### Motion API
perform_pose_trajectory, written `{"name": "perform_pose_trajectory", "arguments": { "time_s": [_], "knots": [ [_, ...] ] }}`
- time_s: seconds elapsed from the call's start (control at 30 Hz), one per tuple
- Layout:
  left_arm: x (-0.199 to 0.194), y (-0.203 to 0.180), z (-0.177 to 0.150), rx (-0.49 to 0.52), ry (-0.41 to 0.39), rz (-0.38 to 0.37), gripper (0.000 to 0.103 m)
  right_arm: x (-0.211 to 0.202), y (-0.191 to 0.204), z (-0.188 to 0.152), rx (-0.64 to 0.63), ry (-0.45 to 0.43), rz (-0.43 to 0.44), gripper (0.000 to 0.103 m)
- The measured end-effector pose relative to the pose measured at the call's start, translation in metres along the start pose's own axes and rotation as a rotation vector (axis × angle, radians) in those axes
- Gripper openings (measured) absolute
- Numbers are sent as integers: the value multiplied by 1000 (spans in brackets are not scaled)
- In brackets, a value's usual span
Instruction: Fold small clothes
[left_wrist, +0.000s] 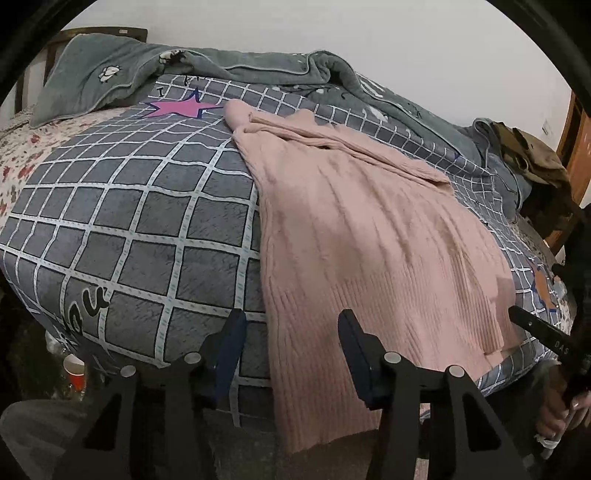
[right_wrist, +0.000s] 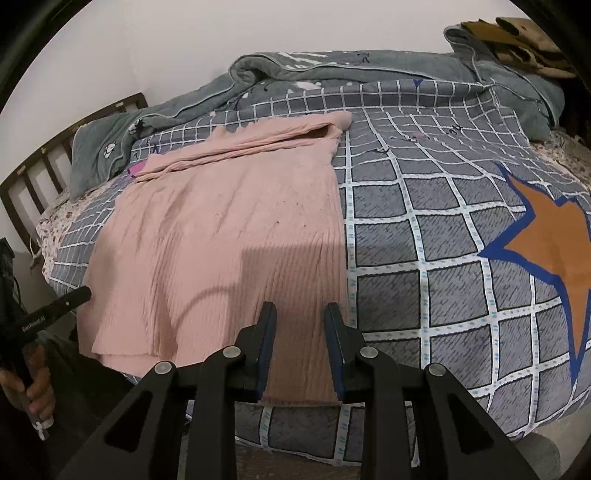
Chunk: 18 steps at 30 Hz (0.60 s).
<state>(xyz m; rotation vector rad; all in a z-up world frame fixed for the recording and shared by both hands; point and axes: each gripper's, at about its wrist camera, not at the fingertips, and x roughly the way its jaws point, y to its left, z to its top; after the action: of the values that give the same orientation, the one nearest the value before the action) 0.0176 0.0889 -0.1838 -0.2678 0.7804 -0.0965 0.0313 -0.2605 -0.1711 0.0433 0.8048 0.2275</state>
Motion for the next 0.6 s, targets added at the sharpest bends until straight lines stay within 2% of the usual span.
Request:
{"name": "perform_pose_trajectory", "arguments": {
  "time_s": [0.23, 0.3, 0.33, 0.4, 0.43, 0.47, 0.53, 0.6],
  "knots": [
    [1, -2, -1, -6, 3, -7, 50, -1, -2, -7, 36, 20, 25, 36],
    [1, -3, -2, -3, 3, -9, 40, -1, 2, -8, 14, 21, 11, 36],
    [2, -4, -2, -1, 10, -11, 27, 0, 4, -9, 4, 21, 6, 36],
    [2, -4, -2, 2, 5, 4, 16, 0, 5, -10, -4, 23, 5, 36],
    [2, -3, -2, 1, -1, 8, 10, 0, 6, -10, -8, 18, -4, 34],
    [1, -1, -1, -7, -6, 0, 10, 0, 6, -11, -12, 11, -13, 23],
    [-1, 3, 0, -27, -14, -14, 9, -1, 7, -11, -26, 1, -37, 8],
    [-3, 7, 0, -46, -22, -15, 9, -3, 6, -11, -21, -9, -10, 2]
  ]
}}
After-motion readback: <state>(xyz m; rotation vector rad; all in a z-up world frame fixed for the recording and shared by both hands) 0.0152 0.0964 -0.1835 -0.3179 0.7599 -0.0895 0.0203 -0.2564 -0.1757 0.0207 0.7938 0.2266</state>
